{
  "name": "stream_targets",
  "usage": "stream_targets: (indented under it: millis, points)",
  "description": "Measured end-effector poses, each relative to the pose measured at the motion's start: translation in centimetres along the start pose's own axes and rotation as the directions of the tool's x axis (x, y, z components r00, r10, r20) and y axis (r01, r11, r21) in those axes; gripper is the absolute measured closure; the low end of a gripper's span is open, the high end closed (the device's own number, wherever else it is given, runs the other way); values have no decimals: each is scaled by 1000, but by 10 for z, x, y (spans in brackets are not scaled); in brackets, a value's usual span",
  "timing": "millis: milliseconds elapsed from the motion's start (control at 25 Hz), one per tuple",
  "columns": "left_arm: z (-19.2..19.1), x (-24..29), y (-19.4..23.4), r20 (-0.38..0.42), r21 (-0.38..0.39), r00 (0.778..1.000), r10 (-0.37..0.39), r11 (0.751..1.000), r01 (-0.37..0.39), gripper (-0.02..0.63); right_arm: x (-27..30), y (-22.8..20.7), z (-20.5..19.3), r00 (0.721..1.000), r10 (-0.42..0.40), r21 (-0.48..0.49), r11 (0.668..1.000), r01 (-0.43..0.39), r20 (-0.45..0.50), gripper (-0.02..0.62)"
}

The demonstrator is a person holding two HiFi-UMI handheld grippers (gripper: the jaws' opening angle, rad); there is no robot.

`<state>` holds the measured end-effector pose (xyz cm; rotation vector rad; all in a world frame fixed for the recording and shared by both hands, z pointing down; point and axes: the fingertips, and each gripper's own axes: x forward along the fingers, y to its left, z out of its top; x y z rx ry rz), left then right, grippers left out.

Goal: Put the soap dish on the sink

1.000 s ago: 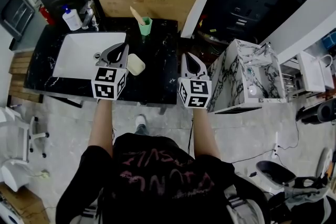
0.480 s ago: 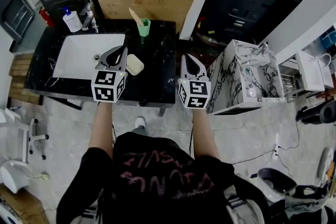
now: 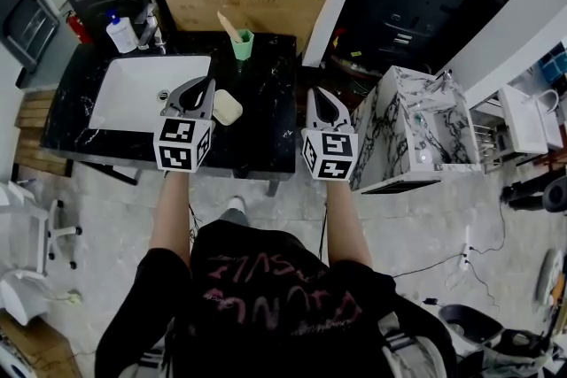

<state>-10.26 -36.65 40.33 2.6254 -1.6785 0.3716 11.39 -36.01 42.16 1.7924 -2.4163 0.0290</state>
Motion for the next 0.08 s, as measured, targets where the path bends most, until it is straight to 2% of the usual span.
stream_targets:
  millis: [80]
  points:
    - [-2, -2, -2, -2, 0, 1000, -1, 1000, 1, 591, -1, 0, -1, 1000, -1, -2, 1000, 1, -1, 583]
